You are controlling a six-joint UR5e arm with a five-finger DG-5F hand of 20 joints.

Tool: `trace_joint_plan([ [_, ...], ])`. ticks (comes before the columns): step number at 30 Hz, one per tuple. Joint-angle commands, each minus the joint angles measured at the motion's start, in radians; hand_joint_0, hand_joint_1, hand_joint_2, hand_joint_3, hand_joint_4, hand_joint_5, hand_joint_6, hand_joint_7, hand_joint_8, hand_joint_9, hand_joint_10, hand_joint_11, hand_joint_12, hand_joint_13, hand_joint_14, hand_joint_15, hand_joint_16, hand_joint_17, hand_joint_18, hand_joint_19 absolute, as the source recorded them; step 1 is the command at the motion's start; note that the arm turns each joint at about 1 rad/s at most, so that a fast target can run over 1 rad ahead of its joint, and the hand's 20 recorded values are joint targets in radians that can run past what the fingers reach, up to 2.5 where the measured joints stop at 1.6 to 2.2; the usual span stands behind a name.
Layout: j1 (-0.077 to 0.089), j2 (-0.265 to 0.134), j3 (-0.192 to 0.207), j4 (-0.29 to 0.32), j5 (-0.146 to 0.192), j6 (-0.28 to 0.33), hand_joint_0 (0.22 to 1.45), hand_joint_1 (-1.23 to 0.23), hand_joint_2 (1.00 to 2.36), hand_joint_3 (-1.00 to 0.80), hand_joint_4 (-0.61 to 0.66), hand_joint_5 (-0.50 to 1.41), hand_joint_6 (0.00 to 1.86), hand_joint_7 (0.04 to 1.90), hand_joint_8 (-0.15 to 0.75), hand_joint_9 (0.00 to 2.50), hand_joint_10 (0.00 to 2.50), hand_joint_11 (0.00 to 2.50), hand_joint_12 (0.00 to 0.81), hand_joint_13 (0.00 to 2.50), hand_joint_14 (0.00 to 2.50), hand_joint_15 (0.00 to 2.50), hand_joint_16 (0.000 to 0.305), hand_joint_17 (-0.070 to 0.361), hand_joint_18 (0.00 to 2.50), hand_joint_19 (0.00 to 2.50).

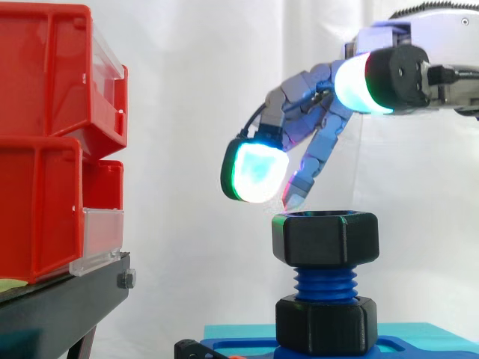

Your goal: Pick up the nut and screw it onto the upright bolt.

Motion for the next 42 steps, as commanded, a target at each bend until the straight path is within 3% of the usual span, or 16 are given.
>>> trace_joint_plan([
  [1, 0.021, 0.001, 0.000, 0.013, 0.007, 0.014, 0.50, -0.04, 1.00, -0.50, 0.26, -0.07, 0.50, 0.84, 0.266, 0.98, 0.00, 0.00, 0.247, 0.53, 0.00, 0.00, 0.020, 0.046, 0.14, 0.00],
  [4, 0.031, 0.001, 0.000, 0.013, 0.016, 0.029, 0.50, -0.04, 1.00, -0.50, 0.26, -0.07, 0.50, 0.84, 0.265, 0.97, 0.00, 0.00, 0.248, 0.52, 0.00, 0.00, 0.021, 0.046, 0.13, 0.00],
  [6, 0.048, -0.001, 0.000, 0.013, 0.030, 0.047, 0.50, -0.04, 1.00, -0.50, 0.26, -0.07, 0.50, 0.84, 0.267, 0.97, 0.00, 0.00, 0.249, 0.52, 0.00, 0.00, 0.021, 0.046, 0.13, 0.00],
  [12, 0.067, -0.007, 0.000, 0.015, 0.037, 0.055, 0.50, -0.05, 1.00, -0.50, 0.25, -0.06, 0.50, 0.84, 0.267, 0.95, 0.00, 0.00, 0.250, 0.51, 0.00, 0.00, 0.021, 0.047, 0.12, 0.00],
  [21, 0.074, -0.009, -0.001, 0.021, 0.037, 0.061, 0.50, -0.05, 1.00, -0.50, 0.24, -0.06, 0.50, 0.83, 0.262, 0.91, 0.00, 0.00, 0.257, 0.49, 0.00, 0.00, 0.022, 0.049, 0.10, 0.00],
  [25, 0.074, -0.009, -0.020, 0.029, 0.036, 0.063, 0.50, -0.05, 1.00, -0.50, 0.23, -0.06, 0.50, 0.82, 0.257, 0.88, 0.00, 0.00, 0.262, 0.46, 0.00, 0.00, 0.023, 0.051, 0.08, 0.00],
  [26, 0.076, -0.009, -0.041, 0.056, 0.036, 0.063, 0.50, -0.05, 1.00, -0.50, 0.23, -0.07, 0.50, 0.82, 0.255, 0.87, 0.00, 0.00, 0.263, 0.46, 0.00, 0.00, 0.023, 0.052, 0.07, 0.00],
  [29, 0.074, -0.009, -0.056, 0.078, 0.036, 0.063, 0.49, -0.05, 1.00, -0.50, 0.20, -0.09, 0.50, 0.75, 0.244, 0.78, 0.00, 0.00, 0.269, 0.42, 0.00, 0.00, 0.025, 0.056, 0.03, 0.00],
  [32, 0.074, -0.009, -0.058, 0.081, 0.036, 0.063, 0.49, -0.05, 1.00, -0.50, 0.19, -0.12, 0.50, 0.68, 0.232, 0.68, 0.00, 0.00, 0.279, 0.39, 0.00, 0.00, 0.027, 0.060, 0.00, 0.00],
  [42, 0.074, -0.009, -0.058, 0.079, 0.036, 0.061, 0.48, -0.06, 1.00, -0.50, 0.19, -0.13, 0.50, 0.68, 0.242, 0.64, 0.00, 0.00, 0.287, 0.36, 0.00, 0.00, 0.028, 0.064, 0.00, 0.00],
])
